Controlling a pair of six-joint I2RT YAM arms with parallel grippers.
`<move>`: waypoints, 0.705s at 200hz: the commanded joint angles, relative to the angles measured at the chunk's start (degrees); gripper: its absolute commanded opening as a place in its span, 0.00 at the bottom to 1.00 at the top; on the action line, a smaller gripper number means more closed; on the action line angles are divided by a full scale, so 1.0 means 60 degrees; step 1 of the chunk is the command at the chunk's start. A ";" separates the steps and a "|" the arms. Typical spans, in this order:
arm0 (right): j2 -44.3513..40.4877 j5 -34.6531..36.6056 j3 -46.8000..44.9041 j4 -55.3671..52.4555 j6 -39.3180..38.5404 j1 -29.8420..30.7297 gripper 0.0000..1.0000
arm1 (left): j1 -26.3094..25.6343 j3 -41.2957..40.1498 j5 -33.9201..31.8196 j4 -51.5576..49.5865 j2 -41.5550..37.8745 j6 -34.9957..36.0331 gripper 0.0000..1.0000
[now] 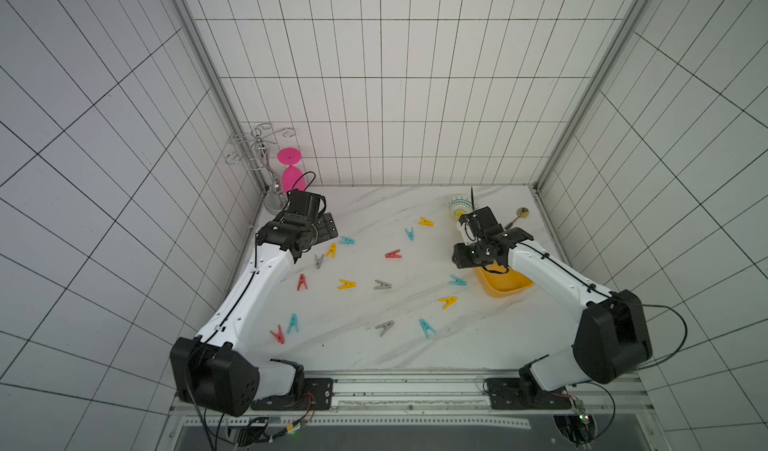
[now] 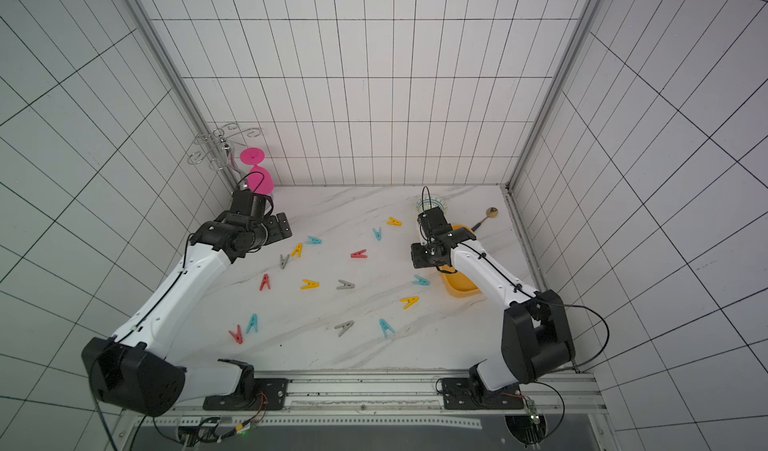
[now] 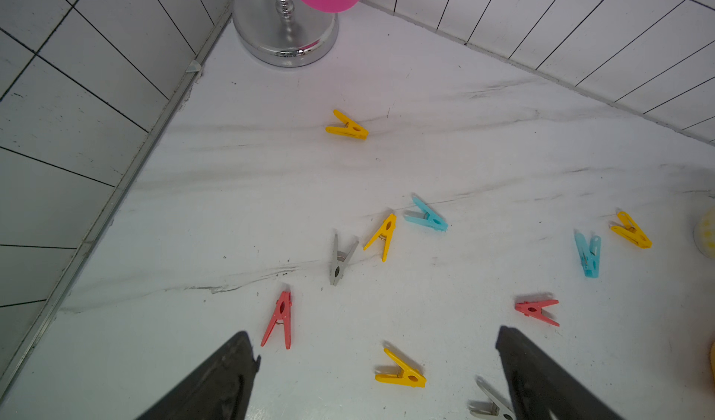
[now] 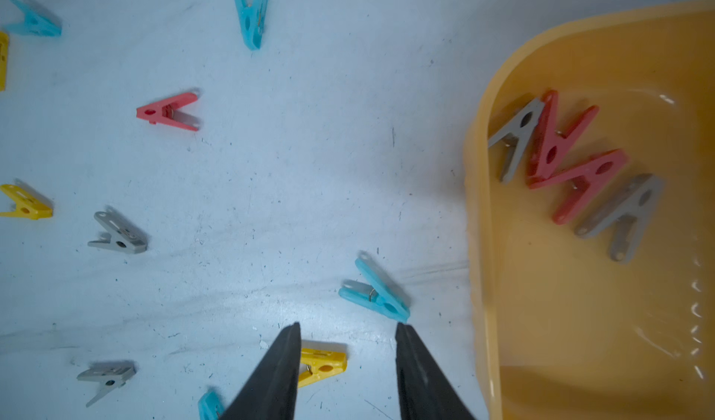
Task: Put the clothespins into the storage box
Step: Pick up the clothespin from the center of the board.
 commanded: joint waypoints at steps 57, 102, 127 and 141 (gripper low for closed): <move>0.1931 0.1383 -0.0663 0.0125 -0.0342 0.0802 0.48 | -0.0057 -0.0127 -0.0043 -0.0146 -0.0216 -0.0009 0.99; 0.2368 0.1464 -0.0431 0.0043 -0.0316 0.0824 0.51 | -0.0056 -0.0008 -0.0086 -0.0178 -0.0202 0.0054 0.99; 0.2648 0.1370 -0.0275 -0.0005 -0.0362 0.0824 0.50 | -0.0057 0.0076 -0.0057 -0.0186 -0.0146 0.0075 0.99; 0.2779 0.1167 -0.0210 -0.0005 -0.0407 0.0828 0.48 | -0.0057 0.0096 -0.0052 -0.0196 -0.0123 0.0091 0.99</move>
